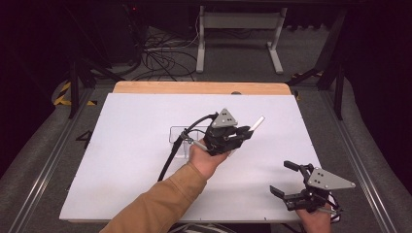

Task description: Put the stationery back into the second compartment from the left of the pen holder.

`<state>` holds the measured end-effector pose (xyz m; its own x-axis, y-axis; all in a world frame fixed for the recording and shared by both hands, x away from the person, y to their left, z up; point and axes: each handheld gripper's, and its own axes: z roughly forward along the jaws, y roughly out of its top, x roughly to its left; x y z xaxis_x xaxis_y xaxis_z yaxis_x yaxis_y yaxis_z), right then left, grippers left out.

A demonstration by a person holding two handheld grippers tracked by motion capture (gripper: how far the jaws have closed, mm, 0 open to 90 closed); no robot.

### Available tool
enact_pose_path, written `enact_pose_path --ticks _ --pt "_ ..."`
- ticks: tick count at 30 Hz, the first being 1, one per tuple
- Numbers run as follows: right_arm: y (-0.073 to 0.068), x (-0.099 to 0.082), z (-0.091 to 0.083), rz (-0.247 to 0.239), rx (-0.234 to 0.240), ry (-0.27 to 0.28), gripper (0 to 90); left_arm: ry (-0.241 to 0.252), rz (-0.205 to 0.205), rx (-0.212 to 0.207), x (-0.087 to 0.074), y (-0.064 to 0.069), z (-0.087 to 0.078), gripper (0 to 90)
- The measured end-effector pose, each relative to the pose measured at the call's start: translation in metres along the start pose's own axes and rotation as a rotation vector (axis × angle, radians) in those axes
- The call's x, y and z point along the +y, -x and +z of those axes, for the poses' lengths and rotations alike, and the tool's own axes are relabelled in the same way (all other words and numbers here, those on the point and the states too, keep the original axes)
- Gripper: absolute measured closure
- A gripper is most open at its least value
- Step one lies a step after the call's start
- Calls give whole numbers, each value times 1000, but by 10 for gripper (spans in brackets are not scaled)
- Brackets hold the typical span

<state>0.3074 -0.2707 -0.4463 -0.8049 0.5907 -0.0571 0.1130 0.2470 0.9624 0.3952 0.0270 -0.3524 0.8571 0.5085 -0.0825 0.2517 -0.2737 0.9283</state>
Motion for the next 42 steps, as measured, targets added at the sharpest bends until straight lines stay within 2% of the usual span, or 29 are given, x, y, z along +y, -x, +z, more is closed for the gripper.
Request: enact_pose_path --ticks 5,7,15,25,28,33,42 --pt "0 0 0 -3 0 1 59 69 21 -19 0 -4 -10 784" --pt "0 0 0 -5 -1 -1 59 98 32 -11 0 -5 -15 784" --pt "-1 1 0 -7 1 0 59 158 18 12 0 -16 -32 784" --pt "-2 1 1 -9 0 -4 59 181 10 72 -6 -35 -50 783" --pt "-2 1 2 -6 1 -2 59 197 35 94 -8 -40 -54 784" --pt "-2 1 2 -7 3 -3 59 197 38 112 -12 -47 -60 784" --pt "-2 1 2 -5 6 -4 59 209 20 135 -23 -63 -71 783"
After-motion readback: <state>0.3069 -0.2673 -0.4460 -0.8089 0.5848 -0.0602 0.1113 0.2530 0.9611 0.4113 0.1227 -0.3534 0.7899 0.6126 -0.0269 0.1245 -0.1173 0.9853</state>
